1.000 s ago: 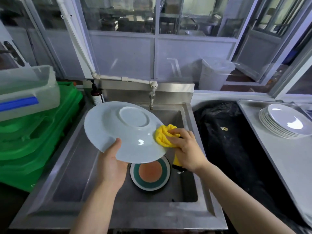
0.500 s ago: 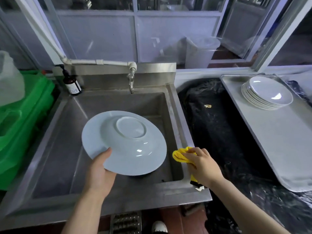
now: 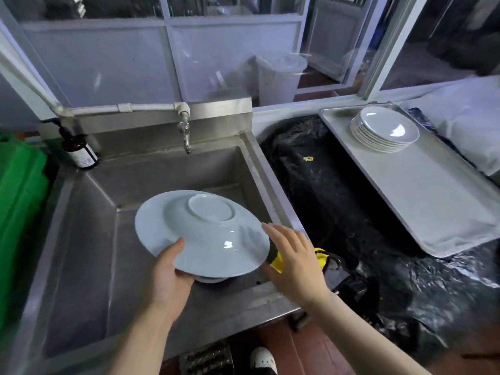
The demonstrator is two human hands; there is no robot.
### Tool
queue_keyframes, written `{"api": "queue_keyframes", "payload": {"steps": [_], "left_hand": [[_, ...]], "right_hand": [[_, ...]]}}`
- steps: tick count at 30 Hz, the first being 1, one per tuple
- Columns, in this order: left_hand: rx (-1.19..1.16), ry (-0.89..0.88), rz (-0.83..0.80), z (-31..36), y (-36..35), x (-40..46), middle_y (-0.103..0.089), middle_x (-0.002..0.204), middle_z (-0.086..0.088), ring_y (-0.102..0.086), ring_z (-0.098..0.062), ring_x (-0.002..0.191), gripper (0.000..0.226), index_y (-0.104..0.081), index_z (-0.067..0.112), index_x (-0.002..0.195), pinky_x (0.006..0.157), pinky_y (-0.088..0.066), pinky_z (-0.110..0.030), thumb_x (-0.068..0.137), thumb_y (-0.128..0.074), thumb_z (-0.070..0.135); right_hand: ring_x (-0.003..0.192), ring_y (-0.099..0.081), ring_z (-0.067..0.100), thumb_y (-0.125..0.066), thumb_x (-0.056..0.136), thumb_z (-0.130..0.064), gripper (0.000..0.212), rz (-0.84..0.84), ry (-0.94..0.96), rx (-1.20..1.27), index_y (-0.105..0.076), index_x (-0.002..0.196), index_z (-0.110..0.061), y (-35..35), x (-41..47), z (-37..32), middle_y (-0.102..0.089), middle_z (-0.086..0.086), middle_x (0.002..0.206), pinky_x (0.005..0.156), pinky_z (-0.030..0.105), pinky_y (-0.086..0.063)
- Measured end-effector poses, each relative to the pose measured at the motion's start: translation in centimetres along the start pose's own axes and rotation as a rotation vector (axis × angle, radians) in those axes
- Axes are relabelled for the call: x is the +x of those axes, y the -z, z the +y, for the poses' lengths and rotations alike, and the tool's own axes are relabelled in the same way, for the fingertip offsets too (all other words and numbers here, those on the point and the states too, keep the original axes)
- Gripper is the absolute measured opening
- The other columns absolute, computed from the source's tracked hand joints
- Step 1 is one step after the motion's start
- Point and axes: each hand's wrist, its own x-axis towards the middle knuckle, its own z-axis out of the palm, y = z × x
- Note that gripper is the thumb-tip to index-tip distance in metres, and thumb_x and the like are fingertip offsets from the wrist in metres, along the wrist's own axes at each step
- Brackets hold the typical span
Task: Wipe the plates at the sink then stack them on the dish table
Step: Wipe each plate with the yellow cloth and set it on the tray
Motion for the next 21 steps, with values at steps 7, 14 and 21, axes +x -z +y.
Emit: {"api": "queue_keyframes", "payload": {"steps": [7, 14, 21], "left_hand": [[-0.045, 0.028, -0.06, 0.9, -1.2, -1.1, -0.076, 0.089, -0.006, -0.073, -0.019, 0.078, 0.022, -0.062, 0.012, 0.11, 0.054, -0.056, -0.028, 0.095, -0.045, 0.014], [-0.063, 0.035, -0.155, 2.9, -1.5, -2.1, -0.076, 0.088, -0.006, -0.073, -0.017, 0.075, 0.022, -0.063, 0.014, 0.108, 0.055, -0.055, -0.024, 0.096, -0.045, 0.02], [0.072, 0.017, -0.347, 5.4, -0.6, -2.3, -0.067, 0.122, -0.011, -0.065, -0.024, 0.11, 0.065, -0.055, 0.015, 0.13, 0.091, -0.052, -0.038, 0.083, -0.046, 0.059]], "right_hand": [[0.091, -0.061, 0.03, -0.032, 0.1, -0.038, 0.037, 0.205, 0.159, 0.008, -0.055, 0.115, -0.013, -1.8, 2.7, -7.3, -0.065, 0.009, 0.109, 0.071, 0.038, -0.05], [0.068, -0.063, 0.028, -0.073, 0.078, -0.001, 0.007, 0.484, 0.194, -0.08, -0.074, 0.084, -0.003, -0.5, 4.7, -9.1, -0.07, 0.008, 0.084, 0.058, 0.033, -0.051], [0.063, -0.066, 0.025, -0.084, 0.06, 0.002, 0.024, 0.574, 0.178, -0.114, -0.076, 0.078, -0.011, 1.2, 5.8, -10.4, -0.071, 0.001, 0.076, 0.05, 0.028, -0.052]]}}
